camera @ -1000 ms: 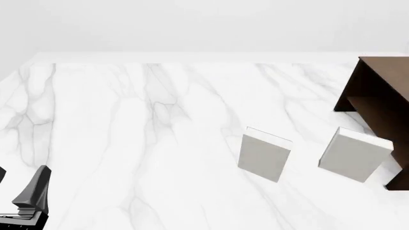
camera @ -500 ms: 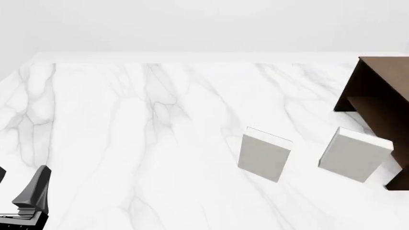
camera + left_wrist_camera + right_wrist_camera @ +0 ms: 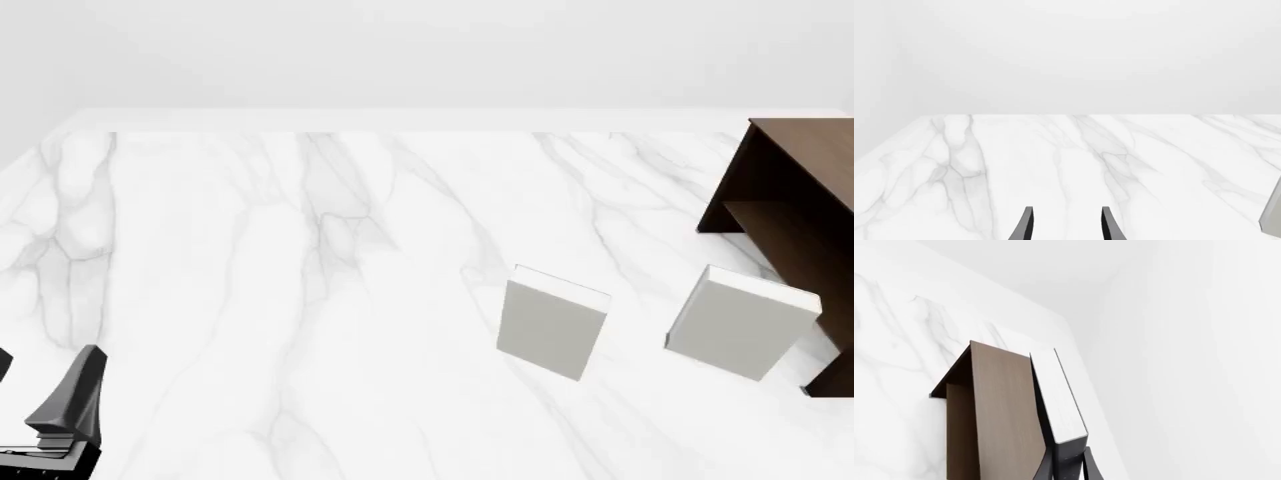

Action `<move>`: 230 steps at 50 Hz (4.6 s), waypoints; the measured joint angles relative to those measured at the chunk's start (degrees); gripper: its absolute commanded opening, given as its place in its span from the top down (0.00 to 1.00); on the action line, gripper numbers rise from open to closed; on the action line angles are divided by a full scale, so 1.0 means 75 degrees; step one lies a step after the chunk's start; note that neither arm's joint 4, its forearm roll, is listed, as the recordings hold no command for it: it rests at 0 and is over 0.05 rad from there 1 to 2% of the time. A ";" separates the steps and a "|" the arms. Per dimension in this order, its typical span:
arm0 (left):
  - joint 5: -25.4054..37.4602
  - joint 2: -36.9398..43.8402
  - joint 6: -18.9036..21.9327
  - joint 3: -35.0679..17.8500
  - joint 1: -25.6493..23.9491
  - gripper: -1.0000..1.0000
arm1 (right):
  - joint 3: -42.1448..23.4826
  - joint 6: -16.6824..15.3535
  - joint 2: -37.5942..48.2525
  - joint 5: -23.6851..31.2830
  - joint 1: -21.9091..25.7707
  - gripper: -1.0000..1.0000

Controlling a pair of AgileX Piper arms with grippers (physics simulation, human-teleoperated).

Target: Pick up the book on the left and place it on top of the shelf.

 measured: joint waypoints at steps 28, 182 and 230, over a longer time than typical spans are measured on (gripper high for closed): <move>0.0000 0.0000 0.0000 0.0000 0.0000 0.00 | -0.0221 -0.0266 0.1069 -0.0698 -0.0426 1.00; 0.0000 0.0000 0.0000 0.0000 0.0000 0.00 | 0.1068 0.0479 0.1760 -0.1986 -0.0236 0.00; 0.0000 0.0000 0.0000 0.0000 0.0000 0.00 | 0.1822 0.1348 -0.0174 -0.1733 0.0323 0.00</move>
